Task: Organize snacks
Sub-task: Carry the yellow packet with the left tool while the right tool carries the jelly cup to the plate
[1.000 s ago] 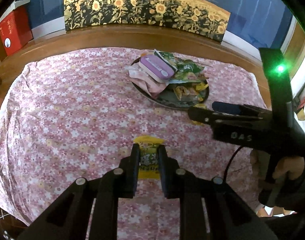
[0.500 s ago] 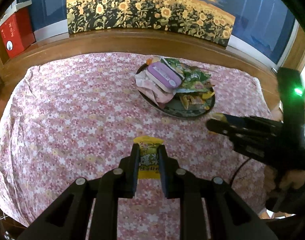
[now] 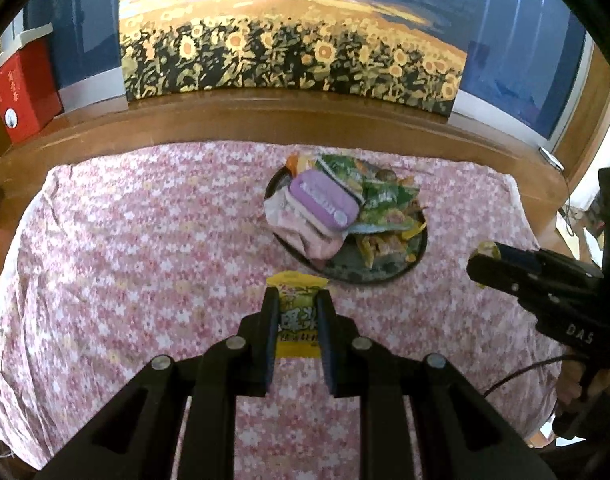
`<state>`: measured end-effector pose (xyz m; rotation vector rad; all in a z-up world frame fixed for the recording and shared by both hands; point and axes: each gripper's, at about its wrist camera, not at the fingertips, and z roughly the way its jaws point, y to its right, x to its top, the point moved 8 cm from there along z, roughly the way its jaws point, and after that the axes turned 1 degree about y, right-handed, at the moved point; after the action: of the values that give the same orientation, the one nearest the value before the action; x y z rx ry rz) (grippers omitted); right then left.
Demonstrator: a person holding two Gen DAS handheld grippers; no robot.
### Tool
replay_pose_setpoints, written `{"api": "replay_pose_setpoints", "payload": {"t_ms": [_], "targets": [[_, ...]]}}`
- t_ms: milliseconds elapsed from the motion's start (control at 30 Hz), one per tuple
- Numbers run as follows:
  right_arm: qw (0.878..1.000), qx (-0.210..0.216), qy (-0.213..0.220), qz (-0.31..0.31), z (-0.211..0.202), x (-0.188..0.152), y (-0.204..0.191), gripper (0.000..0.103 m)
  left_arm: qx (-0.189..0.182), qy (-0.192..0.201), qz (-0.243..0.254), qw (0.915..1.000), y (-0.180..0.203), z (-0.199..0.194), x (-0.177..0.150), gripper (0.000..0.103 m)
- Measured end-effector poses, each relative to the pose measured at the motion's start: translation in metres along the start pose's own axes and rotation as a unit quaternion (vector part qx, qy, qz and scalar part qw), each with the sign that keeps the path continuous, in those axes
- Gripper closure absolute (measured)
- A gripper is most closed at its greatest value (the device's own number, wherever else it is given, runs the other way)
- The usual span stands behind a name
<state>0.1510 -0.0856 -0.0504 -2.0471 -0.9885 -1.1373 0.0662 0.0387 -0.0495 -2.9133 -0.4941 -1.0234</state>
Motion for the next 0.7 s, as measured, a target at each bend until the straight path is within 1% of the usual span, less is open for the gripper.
{"api": "replay_pose_setpoints", "payload": {"t_ms": [433,700], "targets": [[0.999,0.015,0.042,0.012,-0.013,0.027,0.012,0.068,-0.005,0.023,0.026,0.9994,0.016,0.004,0.037,0.084],[0.999,0.021,0.046,0.014,-0.011,0.038,0.019,0.068,-0.008,0.033,0.030,0.9990,0.020,0.011,0.056,0.084]]}}
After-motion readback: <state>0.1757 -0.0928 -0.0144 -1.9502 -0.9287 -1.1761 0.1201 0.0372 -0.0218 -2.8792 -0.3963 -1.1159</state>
